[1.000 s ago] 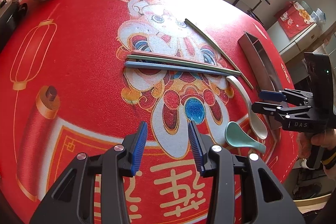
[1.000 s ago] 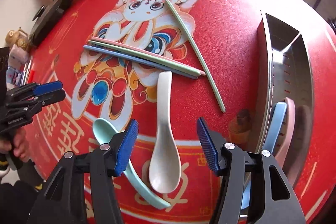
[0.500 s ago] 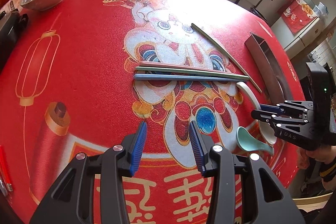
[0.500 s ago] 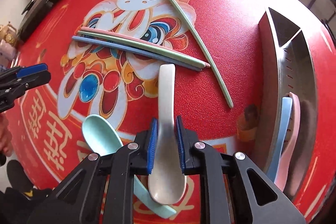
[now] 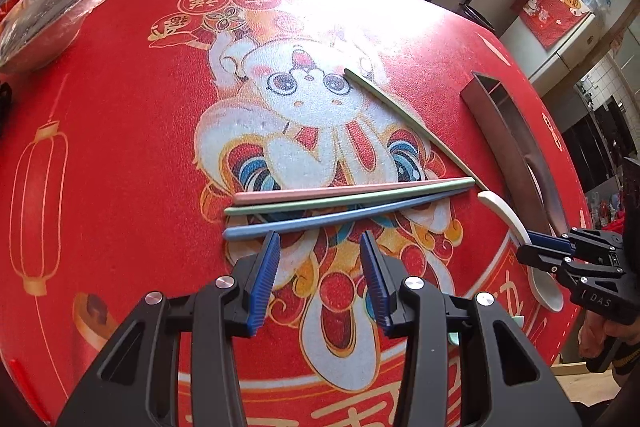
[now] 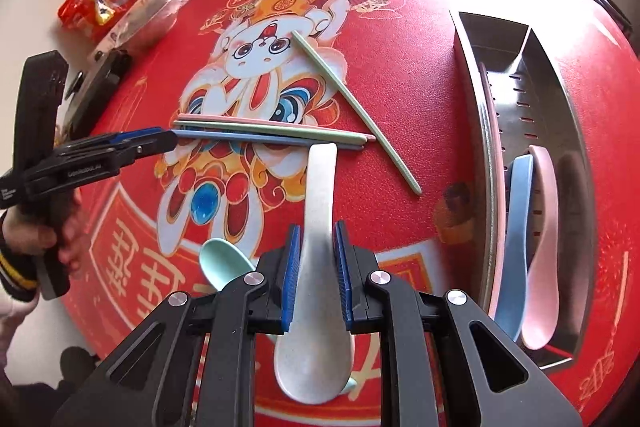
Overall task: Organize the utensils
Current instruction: 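Close the left tool on the blue chopstick while the right tool holds the white spoon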
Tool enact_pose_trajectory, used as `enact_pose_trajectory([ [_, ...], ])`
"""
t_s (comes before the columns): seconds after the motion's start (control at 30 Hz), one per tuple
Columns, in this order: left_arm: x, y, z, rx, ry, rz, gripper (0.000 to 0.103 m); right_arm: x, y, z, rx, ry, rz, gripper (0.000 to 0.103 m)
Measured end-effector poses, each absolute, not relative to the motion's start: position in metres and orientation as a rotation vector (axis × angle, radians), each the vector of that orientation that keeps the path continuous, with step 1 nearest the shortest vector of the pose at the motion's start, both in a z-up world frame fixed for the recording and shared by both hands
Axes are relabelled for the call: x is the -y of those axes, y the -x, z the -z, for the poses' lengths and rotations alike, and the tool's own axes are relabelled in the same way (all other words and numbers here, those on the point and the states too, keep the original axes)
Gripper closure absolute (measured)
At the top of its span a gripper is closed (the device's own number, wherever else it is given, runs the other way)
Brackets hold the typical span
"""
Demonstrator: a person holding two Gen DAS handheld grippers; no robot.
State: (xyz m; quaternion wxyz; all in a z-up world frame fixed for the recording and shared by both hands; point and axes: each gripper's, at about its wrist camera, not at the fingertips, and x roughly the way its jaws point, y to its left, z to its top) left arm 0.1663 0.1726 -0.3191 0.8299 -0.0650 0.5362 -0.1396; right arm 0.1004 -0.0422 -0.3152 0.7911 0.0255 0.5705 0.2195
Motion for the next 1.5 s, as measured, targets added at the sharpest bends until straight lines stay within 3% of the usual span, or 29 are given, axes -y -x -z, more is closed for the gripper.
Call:
enact_pose_trajectory([
  [0.43,-0.166,-0.198,0.335,-1.194,0.070,0.471,0.062,0.046,-0.102,0.313,-1.224,-0.070,-0.466,0.086],
  [0.9,-0.143,-0.180,0.344,-1.270,-0.053,0.584,0.063,0.053,-0.103,0.306,-1.206,-0.099,-0.459,0.086],
  [1.03,-0.119,-0.167,0.343,-1.267,-0.193,0.618,0.071,0.057,-0.102,0.303,-1.198,-0.112,-0.460,0.086],
  [1.17,-0.096,-0.173,0.345,-1.248,-0.280,0.622,0.086,0.061,-0.102,0.300,-1.190,-0.120,-0.453,0.086],
  [1.5,-0.056,-0.172,0.347,-1.201,-0.498,0.689,0.087,0.083,-0.095,0.297,-1.180,-0.152,-0.425,0.086],
])
